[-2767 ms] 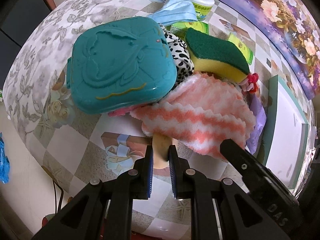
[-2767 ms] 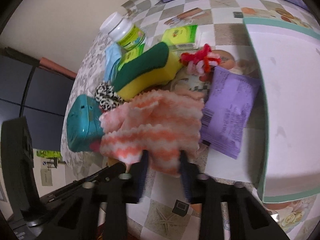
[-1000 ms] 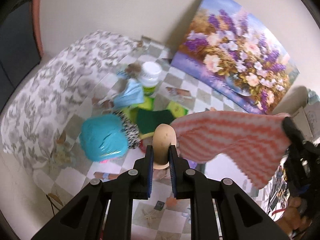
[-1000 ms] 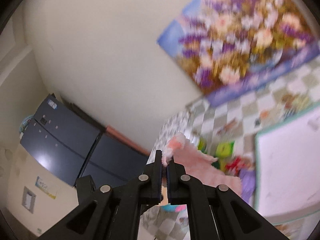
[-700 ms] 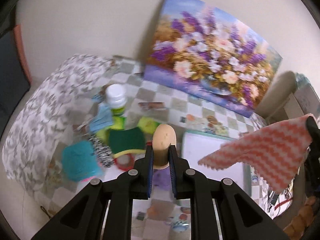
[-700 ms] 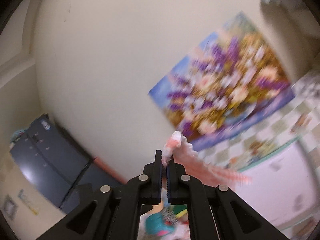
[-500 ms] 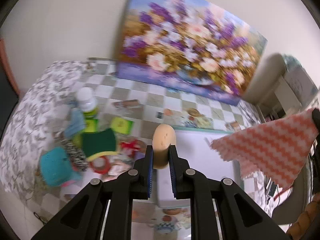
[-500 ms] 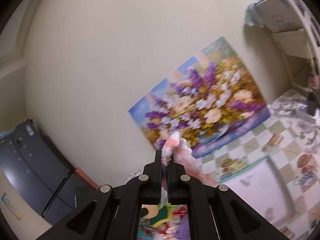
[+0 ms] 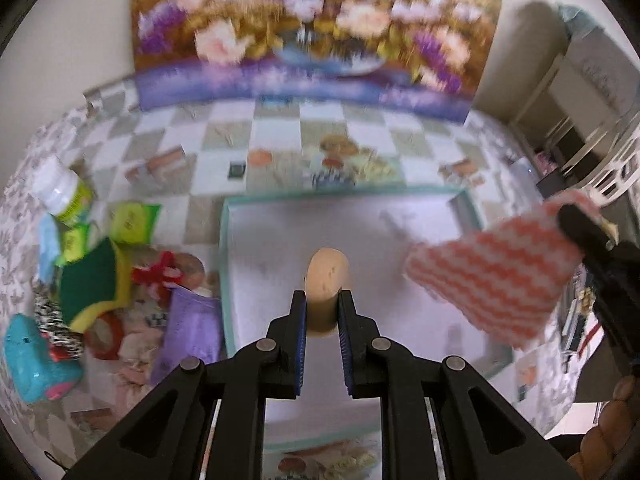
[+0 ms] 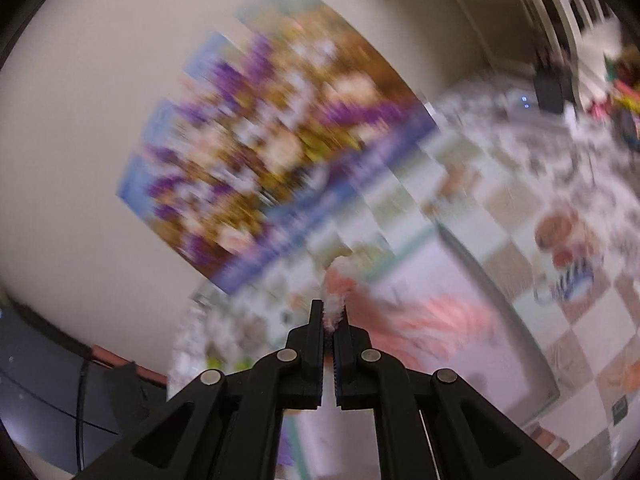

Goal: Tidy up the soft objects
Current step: 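Carry the towel into the white tray and open the right gripper, then move the left gripper to the leopard scrunchie while right approaches green sponge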

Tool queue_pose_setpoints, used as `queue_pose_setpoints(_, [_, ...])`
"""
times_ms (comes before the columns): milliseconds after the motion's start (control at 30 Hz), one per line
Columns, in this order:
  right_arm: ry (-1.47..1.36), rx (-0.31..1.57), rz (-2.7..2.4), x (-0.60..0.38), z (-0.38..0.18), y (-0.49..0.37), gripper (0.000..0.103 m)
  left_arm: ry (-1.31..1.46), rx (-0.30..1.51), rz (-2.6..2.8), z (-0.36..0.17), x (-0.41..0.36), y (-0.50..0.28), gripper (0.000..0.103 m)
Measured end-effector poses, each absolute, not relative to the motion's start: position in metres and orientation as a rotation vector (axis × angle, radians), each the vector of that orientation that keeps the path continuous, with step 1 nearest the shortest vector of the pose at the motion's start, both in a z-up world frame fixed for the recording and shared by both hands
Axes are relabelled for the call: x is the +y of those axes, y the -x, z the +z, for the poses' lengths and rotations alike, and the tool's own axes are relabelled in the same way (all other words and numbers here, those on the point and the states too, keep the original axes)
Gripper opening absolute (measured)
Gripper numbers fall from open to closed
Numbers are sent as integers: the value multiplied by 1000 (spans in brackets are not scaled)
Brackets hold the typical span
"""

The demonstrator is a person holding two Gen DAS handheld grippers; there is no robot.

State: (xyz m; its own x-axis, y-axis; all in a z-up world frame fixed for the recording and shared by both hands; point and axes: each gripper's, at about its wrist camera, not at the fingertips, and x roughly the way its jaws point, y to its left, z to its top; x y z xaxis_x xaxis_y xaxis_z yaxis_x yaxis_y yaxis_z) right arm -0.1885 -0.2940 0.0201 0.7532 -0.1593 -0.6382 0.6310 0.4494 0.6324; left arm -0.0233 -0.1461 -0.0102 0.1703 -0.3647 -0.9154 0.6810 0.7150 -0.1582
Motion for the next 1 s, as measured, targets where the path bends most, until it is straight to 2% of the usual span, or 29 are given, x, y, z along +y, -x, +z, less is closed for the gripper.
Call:
queue_pose_setpoints(233, [-940, 765, -609, -296, -32, 167, 5, -339, 1255, -709, -58, -148, 8, 16])
queue_pose_setpoints(467, [-913, 886, -651, -291, -51, 161, 7, -348, 1255, -705, -61, -148, 6, 20])
queue_pose_setpoints(567, [-872, 895, -673, -289, -39, 162, 8, -349, 1234, -708, -51, -149, 6, 38])
queue_pose_setpoints(633, [-837, 894, -695, -287, -26, 163, 11, -336, 1219, -712, -41, -149, 6, 56])
queue_pose_setpoints(700, [-807, 886, -712, -285, -10, 165, 33, -318, 1198, -720, -27, -148, 7, 60])
queue_pose_setpoints(767, [-776, 880, -723, -281, 2, 165, 44, -307, 1179, -728, -15, -147, 8, 66])
queue_pose_setpoints(833, [-732, 875, -735, -276, 18, 166, 45, -286, 1155, -738, 0, -144, 10, 79])
queue_pose_setpoints(933, [-694, 865, -740, -269, 34, 165, 61, -261, 1122, -747, 17, -140, 11, 81])
queue_pose_setpoints(1000, [-673, 861, -741, -265, 43, 166, 65, -254, 1111, -741, 24, -136, 9, 84])
